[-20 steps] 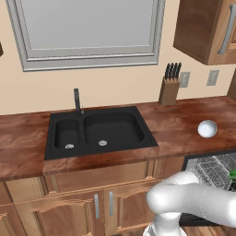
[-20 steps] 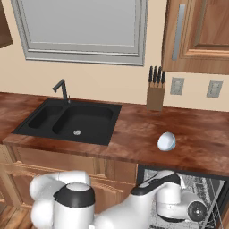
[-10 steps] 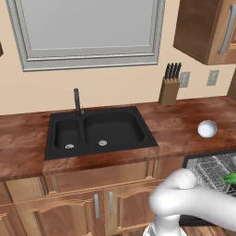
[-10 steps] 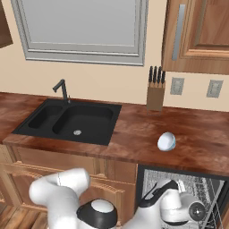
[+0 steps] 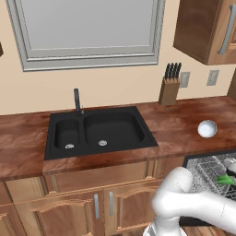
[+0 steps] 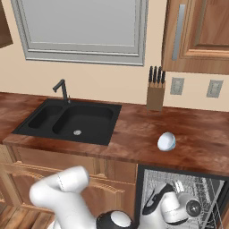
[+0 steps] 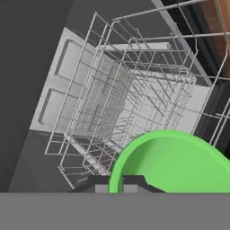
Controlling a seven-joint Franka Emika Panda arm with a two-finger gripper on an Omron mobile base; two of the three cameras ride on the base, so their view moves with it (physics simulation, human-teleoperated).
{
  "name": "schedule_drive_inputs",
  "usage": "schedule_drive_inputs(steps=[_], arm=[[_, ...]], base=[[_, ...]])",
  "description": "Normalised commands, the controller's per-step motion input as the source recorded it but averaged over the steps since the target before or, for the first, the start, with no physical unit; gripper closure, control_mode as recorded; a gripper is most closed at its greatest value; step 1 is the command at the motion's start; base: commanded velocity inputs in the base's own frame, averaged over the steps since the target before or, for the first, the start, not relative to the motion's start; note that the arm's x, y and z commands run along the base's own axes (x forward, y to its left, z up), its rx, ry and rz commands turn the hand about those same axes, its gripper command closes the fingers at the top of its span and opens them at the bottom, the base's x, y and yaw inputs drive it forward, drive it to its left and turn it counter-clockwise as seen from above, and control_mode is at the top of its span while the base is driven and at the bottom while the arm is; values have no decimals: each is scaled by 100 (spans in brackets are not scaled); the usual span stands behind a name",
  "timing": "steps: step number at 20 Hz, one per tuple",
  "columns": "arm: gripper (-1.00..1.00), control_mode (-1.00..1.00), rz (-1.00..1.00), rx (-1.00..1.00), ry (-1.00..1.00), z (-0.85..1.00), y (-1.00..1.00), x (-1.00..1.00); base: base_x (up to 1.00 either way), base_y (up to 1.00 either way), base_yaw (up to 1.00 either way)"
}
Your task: Pick up the cup and bowl from the counter, place them in the dishwasher, and close the dishwasher door.
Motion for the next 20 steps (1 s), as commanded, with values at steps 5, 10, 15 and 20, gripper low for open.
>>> schedule_drive_inputs(steps=[5, 10, 15, 20], arm=[[100, -100, 0, 1, 3, -66, -24, 34], [100, -100, 0, 4, 4, -78, -30, 11], [100, -100, 0, 4, 0, -63, -45, 0], [-100, -100, 0, 3, 0, -25, -48, 2]], base=[[0, 0, 0], [0, 0, 0], [0, 0, 0], [0, 0, 0]])
